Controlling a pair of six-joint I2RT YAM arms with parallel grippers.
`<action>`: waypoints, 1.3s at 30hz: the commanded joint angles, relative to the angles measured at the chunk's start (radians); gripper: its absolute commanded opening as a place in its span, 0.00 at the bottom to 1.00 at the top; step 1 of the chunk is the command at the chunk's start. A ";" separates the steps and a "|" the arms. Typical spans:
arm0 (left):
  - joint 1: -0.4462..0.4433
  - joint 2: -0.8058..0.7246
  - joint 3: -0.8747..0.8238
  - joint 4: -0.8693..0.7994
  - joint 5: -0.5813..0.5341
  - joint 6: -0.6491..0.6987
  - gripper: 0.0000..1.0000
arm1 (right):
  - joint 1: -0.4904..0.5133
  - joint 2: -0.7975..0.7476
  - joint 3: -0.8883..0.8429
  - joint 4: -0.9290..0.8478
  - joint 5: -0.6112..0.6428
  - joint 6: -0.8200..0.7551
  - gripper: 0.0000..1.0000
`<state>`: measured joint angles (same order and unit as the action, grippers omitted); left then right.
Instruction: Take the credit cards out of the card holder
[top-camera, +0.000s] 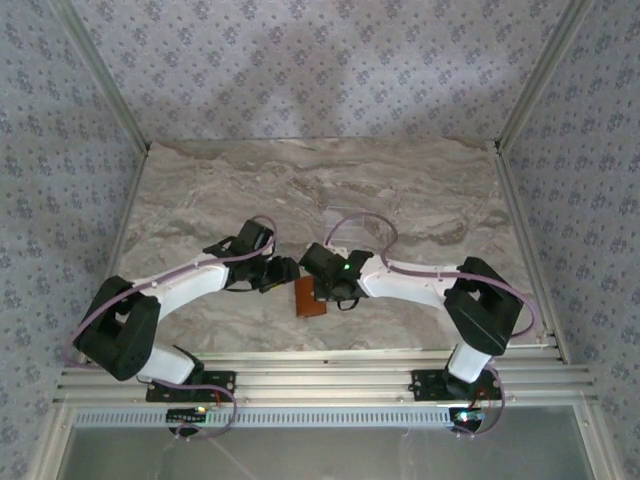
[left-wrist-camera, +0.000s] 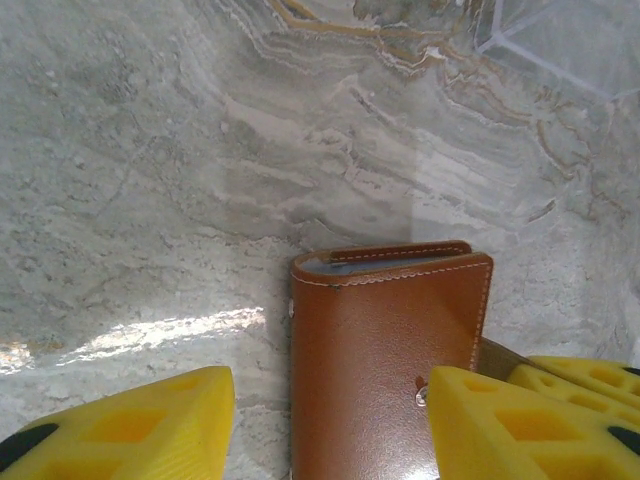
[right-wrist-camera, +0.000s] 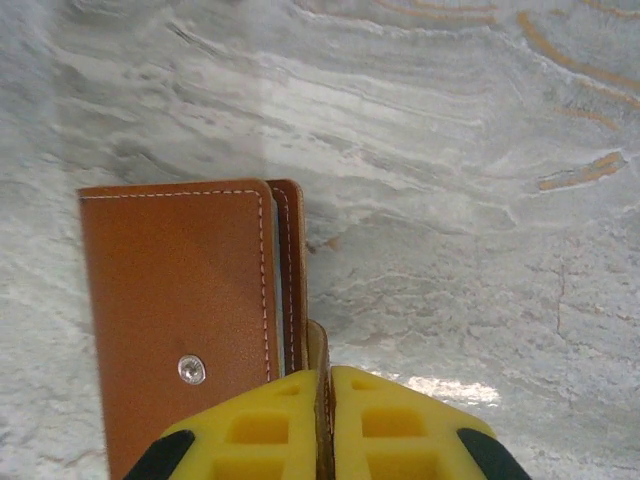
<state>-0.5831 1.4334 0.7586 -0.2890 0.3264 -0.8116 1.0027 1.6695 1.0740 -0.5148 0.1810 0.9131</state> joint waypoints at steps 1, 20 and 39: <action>-0.006 0.019 0.034 0.001 0.029 0.006 0.54 | -0.004 -0.041 -0.017 0.040 0.023 0.013 0.08; -0.012 0.048 -0.016 0.131 0.132 -0.056 0.71 | -0.007 -0.118 -0.078 0.169 -0.063 0.082 0.05; -0.014 0.021 -0.031 0.032 0.091 0.012 0.72 | -0.003 -0.150 -0.099 0.195 -0.083 0.109 0.05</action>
<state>-0.5911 1.4799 0.7300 -0.1978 0.4316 -0.8341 0.9993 1.5497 0.9802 -0.3187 0.0898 0.9997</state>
